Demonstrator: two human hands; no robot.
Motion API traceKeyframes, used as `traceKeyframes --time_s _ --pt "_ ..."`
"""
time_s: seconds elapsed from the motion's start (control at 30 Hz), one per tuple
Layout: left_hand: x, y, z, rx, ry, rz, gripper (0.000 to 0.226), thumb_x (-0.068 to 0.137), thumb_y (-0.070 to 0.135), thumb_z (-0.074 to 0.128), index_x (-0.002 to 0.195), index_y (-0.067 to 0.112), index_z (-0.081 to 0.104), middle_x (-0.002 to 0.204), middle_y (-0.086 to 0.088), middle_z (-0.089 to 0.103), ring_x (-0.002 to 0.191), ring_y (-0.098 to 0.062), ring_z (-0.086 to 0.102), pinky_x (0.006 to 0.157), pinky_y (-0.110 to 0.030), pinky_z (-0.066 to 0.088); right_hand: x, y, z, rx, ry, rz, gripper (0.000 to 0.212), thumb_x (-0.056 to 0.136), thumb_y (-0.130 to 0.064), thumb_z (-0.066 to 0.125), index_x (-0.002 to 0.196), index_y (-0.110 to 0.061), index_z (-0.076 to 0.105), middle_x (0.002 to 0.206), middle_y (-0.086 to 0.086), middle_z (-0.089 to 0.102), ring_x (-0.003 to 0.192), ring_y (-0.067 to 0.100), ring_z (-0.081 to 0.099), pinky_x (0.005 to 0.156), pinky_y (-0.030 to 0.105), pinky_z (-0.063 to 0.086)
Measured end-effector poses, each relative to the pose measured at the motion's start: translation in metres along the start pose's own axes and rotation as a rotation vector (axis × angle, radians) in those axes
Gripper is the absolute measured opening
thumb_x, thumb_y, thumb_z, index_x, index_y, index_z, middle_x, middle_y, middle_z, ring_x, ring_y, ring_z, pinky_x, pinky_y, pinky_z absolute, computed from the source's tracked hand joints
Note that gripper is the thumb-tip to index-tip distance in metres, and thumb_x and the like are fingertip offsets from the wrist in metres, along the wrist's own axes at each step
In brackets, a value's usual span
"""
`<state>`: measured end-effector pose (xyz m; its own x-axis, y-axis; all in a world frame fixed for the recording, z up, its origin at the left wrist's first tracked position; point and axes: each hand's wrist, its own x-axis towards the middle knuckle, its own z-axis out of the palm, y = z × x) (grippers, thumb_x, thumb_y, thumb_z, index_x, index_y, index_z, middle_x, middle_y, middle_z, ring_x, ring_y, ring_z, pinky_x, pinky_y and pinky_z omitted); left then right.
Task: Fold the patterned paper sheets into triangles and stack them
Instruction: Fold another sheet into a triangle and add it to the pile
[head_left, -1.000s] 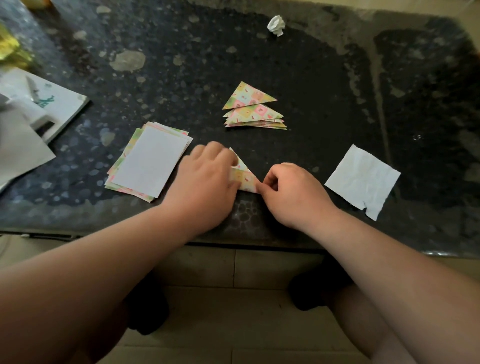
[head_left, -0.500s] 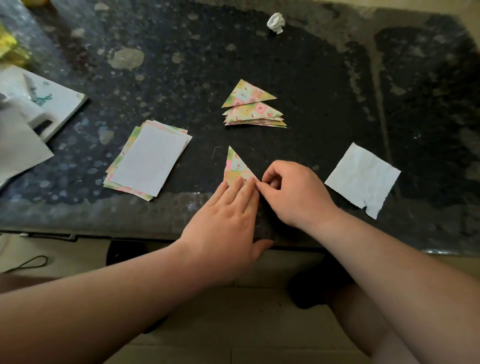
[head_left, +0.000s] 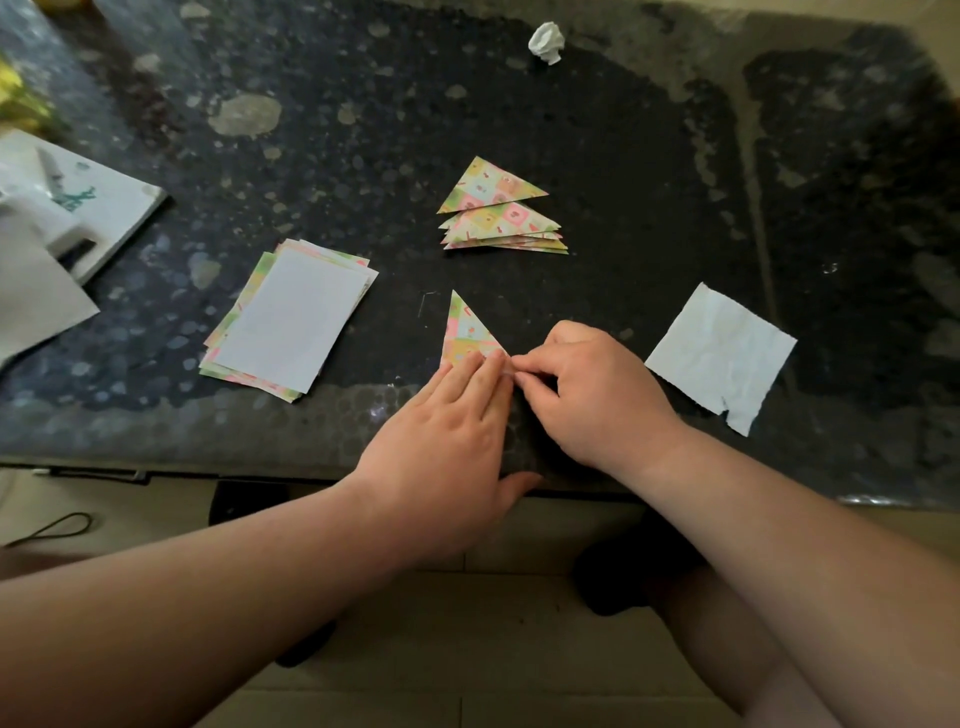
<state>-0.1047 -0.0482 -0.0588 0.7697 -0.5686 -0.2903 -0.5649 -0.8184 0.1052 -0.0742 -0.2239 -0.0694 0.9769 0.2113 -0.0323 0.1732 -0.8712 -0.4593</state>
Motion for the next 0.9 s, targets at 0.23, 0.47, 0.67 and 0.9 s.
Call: traceKeyframes --time_s 0.23,0.47,0.67,0.9 --pt "-0.001 0.000 0.000 -0.013 -0.007 -0.022 0.094 0.098 0.073 0.022 0.161 0.011 -0.007 0.169 -0.011 -0.014 0.156 -0.023 -0.015 0.128 -0.041 0.002 0.003 -0.001 -0.004 0.049 -0.054 0.069 0.024 0.099 -0.037 0.063 0.117 -0.030 0.078 0.093 -0.006 0.058 0.087 0.012 0.059 0.075 0.035 0.052" --pt "-0.001 0.003 0.003 -0.026 -0.022 -0.047 0.099 0.095 0.078 0.025 0.162 0.012 -0.009 0.168 -0.014 -0.017 0.156 -0.027 -0.017 0.128 -0.043 0.002 0.013 -0.005 -0.026 0.188 -0.234 0.367 0.016 0.092 -0.036 0.074 0.083 -0.023 0.075 0.068 -0.005 0.072 0.057 0.007 0.064 0.058 0.027 0.050" --pt "0.000 0.003 0.003 -0.041 -0.013 -0.051 0.098 0.095 0.077 0.024 0.161 0.013 -0.009 0.169 -0.014 -0.016 0.156 -0.028 -0.017 0.128 -0.043 0.002 0.024 -0.006 -0.033 0.451 -0.396 0.648 0.020 0.090 -0.023 0.078 0.081 -0.008 0.068 0.062 0.006 0.072 0.040 0.014 0.059 0.038 0.020 0.028" --pt "-0.002 0.005 0.002 -0.028 -0.027 -0.048 0.099 0.093 0.080 0.025 0.161 0.017 -0.010 0.168 -0.015 -0.016 0.155 -0.029 -0.017 0.128 -0.045 0.001 0.027 -0.013 -0.033 0.412 -0.443 0.702 0.019 0.094 -0.024 0.076 0.086 -0.008 0.068 0.062 0.004 0.074 0.046 0.013 0.067 0.042 0.021 0.041"
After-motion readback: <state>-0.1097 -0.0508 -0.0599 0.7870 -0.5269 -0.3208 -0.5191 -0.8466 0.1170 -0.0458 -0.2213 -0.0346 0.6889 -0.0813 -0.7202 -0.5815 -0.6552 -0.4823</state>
